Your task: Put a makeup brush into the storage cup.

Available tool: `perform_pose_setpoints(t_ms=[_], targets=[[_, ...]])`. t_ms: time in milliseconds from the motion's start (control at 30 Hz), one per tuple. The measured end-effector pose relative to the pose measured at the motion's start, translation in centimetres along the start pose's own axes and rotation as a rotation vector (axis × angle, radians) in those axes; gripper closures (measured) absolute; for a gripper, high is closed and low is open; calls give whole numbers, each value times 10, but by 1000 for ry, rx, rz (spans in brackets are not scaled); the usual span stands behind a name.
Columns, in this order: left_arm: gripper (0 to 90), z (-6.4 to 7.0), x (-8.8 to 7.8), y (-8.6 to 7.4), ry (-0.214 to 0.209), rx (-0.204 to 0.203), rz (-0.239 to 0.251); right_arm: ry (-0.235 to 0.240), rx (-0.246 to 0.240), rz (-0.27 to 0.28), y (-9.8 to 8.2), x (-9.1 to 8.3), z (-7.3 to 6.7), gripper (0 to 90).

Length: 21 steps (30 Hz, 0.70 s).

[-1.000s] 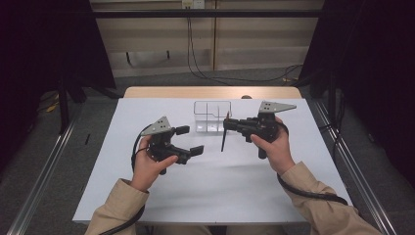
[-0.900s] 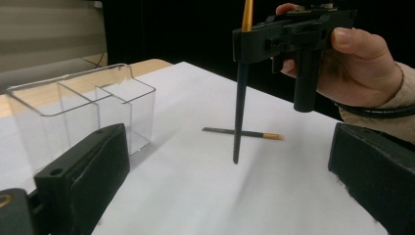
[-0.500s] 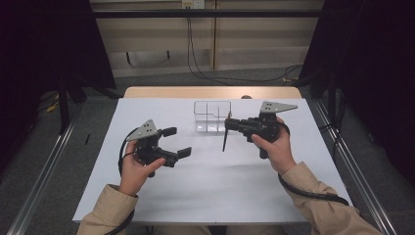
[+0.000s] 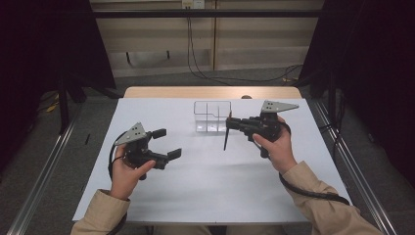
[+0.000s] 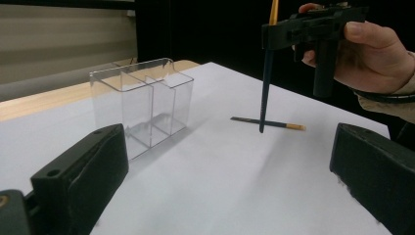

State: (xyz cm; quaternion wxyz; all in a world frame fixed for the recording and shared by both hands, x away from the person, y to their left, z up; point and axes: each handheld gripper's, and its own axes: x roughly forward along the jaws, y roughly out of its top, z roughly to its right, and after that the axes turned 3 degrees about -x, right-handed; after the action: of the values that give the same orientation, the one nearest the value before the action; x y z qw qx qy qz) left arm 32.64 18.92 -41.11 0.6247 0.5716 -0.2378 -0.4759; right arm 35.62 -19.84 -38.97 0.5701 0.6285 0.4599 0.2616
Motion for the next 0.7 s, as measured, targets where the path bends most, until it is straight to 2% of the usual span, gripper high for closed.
perform_pose_setpoints(t_ms=[700], targets=[[1,-7,-28,-16,42,-2,-3,-19,-15,-12,2,2,5,840]])
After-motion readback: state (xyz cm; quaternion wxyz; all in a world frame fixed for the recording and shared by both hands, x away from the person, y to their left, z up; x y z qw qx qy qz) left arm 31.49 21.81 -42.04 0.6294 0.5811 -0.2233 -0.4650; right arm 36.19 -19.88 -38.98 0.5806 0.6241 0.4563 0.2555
